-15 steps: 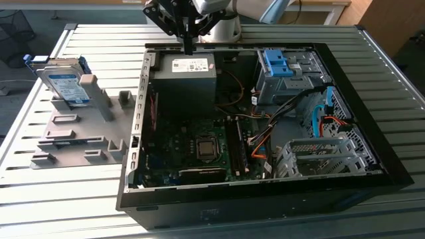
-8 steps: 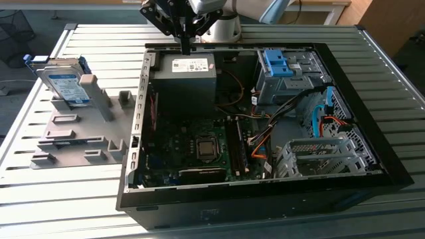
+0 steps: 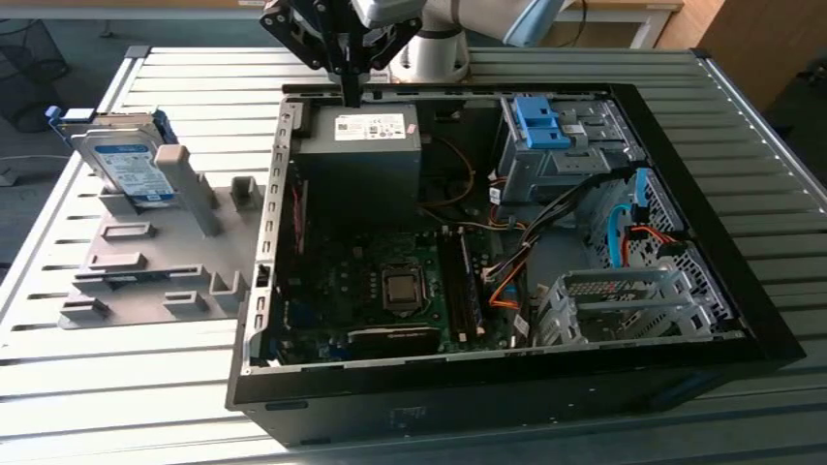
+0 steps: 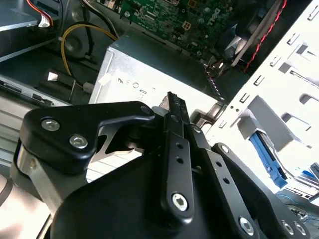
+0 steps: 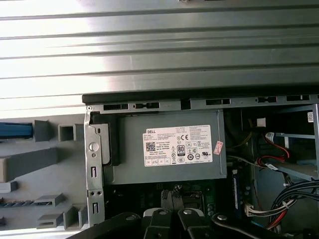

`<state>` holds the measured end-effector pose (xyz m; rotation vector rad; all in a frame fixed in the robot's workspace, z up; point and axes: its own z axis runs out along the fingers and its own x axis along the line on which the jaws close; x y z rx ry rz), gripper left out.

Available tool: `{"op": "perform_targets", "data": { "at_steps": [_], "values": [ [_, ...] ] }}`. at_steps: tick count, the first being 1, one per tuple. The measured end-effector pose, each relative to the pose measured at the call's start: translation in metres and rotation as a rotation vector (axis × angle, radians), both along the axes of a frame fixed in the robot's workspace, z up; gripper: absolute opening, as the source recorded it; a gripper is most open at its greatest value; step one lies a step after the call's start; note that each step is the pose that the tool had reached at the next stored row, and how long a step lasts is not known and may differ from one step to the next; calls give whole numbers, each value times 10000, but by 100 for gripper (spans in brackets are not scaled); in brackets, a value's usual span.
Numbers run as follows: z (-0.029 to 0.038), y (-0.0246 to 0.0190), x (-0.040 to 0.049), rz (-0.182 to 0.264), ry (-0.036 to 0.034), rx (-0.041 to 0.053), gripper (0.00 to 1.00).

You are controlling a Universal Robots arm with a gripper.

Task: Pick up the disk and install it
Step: 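Reach for the disk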

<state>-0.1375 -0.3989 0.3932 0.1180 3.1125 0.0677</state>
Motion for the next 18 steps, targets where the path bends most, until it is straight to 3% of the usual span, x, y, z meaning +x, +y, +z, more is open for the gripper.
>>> {"op": "perform_targets", "data": {
  "at_steps": [18],
  "values": [
    [-5, 0, -129, 0, 0, -1, 11]
  ]
}}
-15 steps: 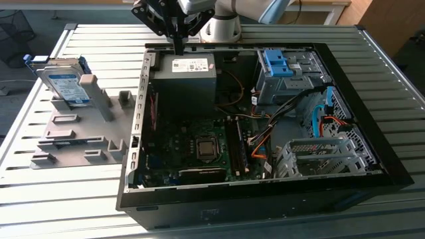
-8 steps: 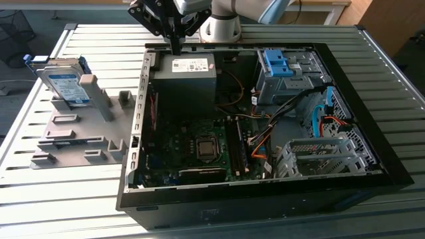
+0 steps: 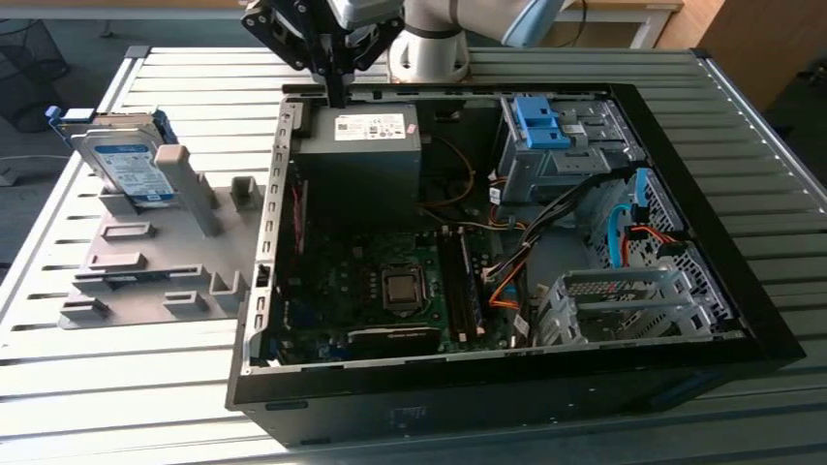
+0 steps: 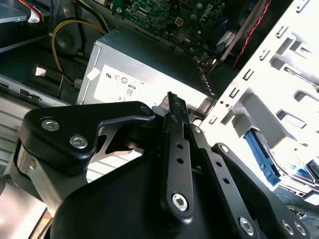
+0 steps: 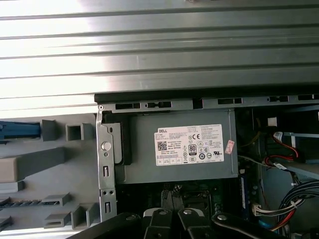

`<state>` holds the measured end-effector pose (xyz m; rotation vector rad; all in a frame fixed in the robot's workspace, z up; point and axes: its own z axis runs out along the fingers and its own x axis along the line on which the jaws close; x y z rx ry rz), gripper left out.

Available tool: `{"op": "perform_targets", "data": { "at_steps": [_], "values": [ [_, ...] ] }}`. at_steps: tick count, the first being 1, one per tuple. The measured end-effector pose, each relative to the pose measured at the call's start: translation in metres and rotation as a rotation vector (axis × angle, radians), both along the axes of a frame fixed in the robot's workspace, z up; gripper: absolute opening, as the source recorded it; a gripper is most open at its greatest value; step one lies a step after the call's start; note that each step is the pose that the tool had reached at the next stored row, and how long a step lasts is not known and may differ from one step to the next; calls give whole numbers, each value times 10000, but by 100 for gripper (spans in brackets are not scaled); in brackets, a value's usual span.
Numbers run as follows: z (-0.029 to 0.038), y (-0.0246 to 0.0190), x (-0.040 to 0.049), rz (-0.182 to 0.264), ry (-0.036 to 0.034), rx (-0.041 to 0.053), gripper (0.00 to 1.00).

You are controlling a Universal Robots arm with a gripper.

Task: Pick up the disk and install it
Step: 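Reach for the disk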

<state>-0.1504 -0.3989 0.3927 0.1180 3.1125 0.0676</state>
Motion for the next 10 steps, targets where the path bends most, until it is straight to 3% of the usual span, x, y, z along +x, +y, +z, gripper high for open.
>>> {"op": "perform_targets", "data": {
  "at_steps": [10],
  "values": [
    [-3, 0, -57, 0, 0, 0, 11]
  ]
}}
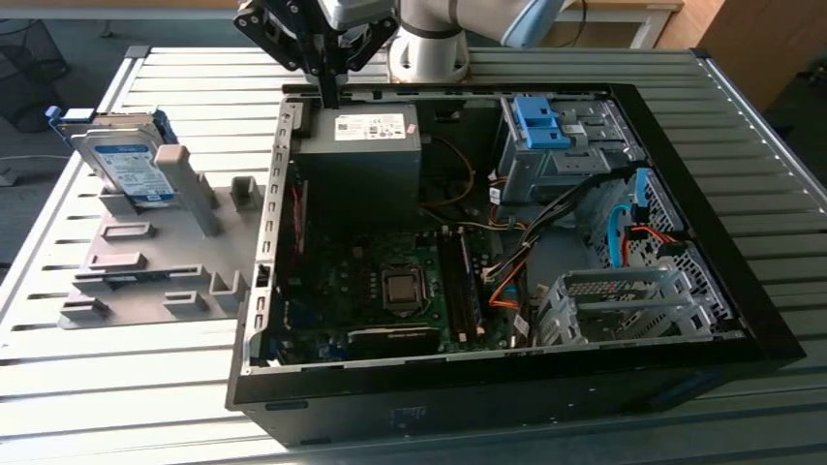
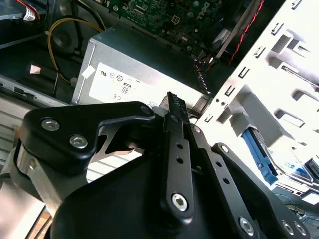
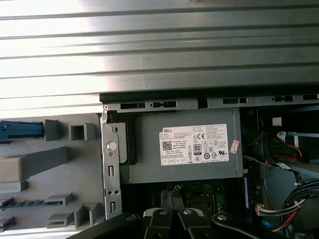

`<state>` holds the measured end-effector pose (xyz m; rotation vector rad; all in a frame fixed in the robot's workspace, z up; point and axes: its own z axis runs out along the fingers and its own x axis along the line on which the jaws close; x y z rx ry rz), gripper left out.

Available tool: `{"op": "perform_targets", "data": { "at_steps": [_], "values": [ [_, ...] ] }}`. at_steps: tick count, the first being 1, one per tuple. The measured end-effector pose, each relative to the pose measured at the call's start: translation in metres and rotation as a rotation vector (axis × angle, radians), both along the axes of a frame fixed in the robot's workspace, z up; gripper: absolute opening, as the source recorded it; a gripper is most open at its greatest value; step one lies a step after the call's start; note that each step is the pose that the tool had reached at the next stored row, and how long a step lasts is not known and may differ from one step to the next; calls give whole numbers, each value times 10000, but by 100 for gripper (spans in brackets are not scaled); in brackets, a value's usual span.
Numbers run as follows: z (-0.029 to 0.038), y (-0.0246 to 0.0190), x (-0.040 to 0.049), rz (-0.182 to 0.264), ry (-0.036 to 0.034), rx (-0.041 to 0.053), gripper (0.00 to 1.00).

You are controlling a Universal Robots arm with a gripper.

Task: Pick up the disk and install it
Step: 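Reach for the disk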

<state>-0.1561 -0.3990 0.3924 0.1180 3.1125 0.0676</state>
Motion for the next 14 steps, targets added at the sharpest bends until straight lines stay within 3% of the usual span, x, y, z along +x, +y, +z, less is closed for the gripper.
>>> {"op": "perform_targets", "data": {
  "at_steps": [14],
  "values": [
    [-5, 0, -56, 1, 0, 0, 11]
  ]
}}
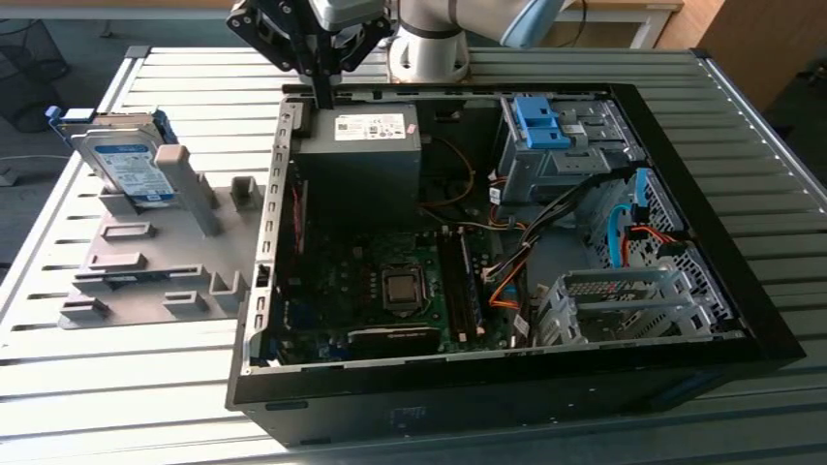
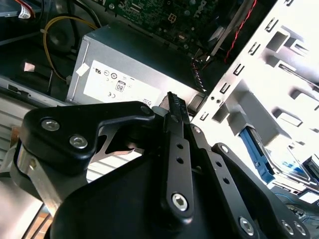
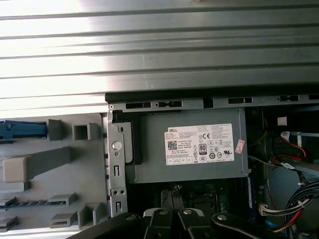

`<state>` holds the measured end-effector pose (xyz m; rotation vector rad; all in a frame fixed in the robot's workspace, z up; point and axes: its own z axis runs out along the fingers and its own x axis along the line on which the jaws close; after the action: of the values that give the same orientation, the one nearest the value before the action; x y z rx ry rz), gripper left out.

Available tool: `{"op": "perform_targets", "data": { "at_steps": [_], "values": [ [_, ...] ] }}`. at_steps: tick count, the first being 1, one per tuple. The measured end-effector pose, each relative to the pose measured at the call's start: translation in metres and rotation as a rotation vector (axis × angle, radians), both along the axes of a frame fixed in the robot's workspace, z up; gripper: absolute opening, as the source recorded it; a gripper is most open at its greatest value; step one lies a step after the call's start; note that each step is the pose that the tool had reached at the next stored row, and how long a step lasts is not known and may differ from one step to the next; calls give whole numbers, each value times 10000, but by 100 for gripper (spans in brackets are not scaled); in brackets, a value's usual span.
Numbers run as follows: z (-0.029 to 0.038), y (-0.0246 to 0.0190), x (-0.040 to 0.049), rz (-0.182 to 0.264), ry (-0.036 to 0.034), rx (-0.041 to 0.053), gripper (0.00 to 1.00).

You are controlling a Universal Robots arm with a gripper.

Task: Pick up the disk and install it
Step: 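Reach for the disk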

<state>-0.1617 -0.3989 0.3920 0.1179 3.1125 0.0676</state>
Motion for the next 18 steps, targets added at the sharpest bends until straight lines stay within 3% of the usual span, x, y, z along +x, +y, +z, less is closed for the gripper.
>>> {"op": "perform_targets", "data": {
  "at_steps": [18],
  "values": [
    [-6, 0, -75, -1, 0, 0, 11]
  ]
}}
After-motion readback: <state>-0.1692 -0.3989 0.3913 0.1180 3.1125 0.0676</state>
